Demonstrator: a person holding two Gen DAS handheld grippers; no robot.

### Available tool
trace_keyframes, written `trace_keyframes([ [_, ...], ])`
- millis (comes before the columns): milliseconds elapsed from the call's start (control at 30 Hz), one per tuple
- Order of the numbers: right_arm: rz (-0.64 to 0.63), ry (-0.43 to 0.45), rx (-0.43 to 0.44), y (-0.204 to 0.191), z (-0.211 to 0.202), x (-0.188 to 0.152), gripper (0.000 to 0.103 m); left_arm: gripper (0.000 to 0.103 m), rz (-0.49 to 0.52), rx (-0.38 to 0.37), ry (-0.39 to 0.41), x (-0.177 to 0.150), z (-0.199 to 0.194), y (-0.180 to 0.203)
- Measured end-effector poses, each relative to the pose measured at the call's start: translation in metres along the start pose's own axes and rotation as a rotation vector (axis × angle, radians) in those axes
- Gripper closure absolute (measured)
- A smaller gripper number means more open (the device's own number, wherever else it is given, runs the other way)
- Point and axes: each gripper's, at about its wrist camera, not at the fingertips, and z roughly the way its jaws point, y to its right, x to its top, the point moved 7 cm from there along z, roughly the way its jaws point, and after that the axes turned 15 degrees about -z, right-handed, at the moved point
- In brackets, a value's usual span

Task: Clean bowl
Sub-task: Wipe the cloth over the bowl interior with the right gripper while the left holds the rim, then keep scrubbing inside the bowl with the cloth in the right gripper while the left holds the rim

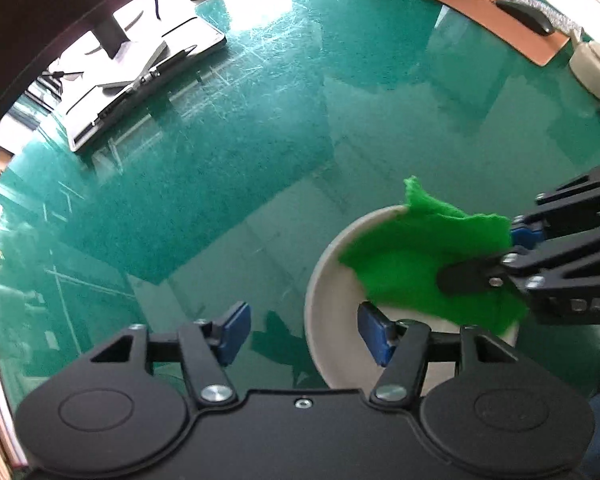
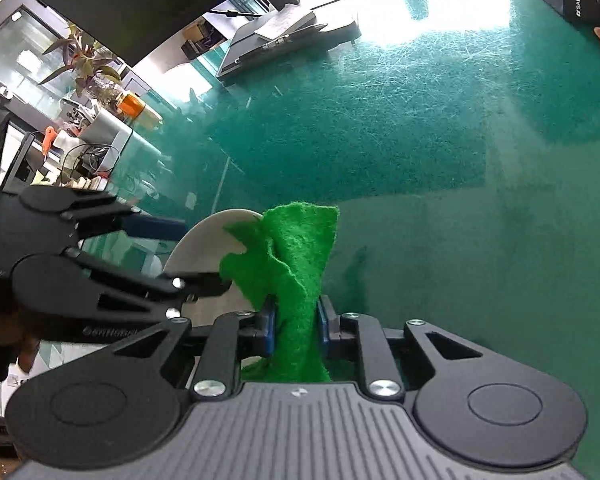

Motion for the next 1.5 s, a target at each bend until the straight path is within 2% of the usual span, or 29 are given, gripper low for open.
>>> trace_keyframes([
  [233,0.021,0.006,0.006,0.002,0.0,-0.002,0.083,0.037,-0.043,-0.028,-0.074,-0.026,0.006,0.007],
  [267,0.022,0.006,0.006,0.002,0.0,-0.002,0.083,0.041,-0.047,-0.029,-0.079,-0.027,0.007,0.008],
  [333,0.021,0.008,0.005,0.003,-0.001,-0.003,0.083,0.064,-0.119,-0.117,-0.093,-0.024,0.009,0.005],
  [367,0.021,0.008,0.004,0.003,-0.001,-0.003,0.083,0.073,-0.119,-0.115,-0.09,-0.022,0.009,0.003],
  [400,0.019,0.008,0.003,0.003,-0.001,-0.004,0.083,0.078,-0.119,-0.113,-0.087,-0.019,0.009,0.001],
  [500,-0.001,-0.001,0.004,0.001,-0.002,-0.004,0.08,0.079,-0.097,-0.114,-0.075,-0.012,0.01,-0.002],
  [667,-0.072,-0.005,-0.006,-0.002,0.006,0.017,0.078,0.077,0.056,-0.084,-0.057,-0.005,0.011,0.008],
  [833,-0.142,-0.009,-0.015,-0.005,0.013,0.039,0.079,0.076,0.124,-0.073,-0.041,-0.004,0.011,0.012],
  [1000,-0.211,-0.008,-0.016,-0.01,0.022,0.058,0.076,0.075,0.139,-0.05,-0.024,-0.006,0.01,0.018],
  [1167,-0.189,-0.037,-0.038,0.0,0.015,0.035,0.086,0.075,0.13,-0.043,-0.012,-0.001,0.013,0.017],
  [1267,-0.111,-0.051,0.029,0.005,0.005,0.014,0.079,0.072,0.116,-0.056,-0.007,0.003,0.014,0.017],
  [1333,-0.104,-0.061,0.032,-0.001,0.0,0.004,0.075,0.071,0.129,-0.059,-0.006,0.007,0.016,0.019],
  [1433,-0.112,-0.069,0.017,-0.003,0.003,0.005,0.075,0.071,0.175,-0.041,0.008,0.006,0.014,0.025],
  [1500,-0.13,-0.066,0.0,-0.002,0.007,0.011,0.079,0.071,0.203,-0.032,0.02,0.006,0.014,0.027],
])
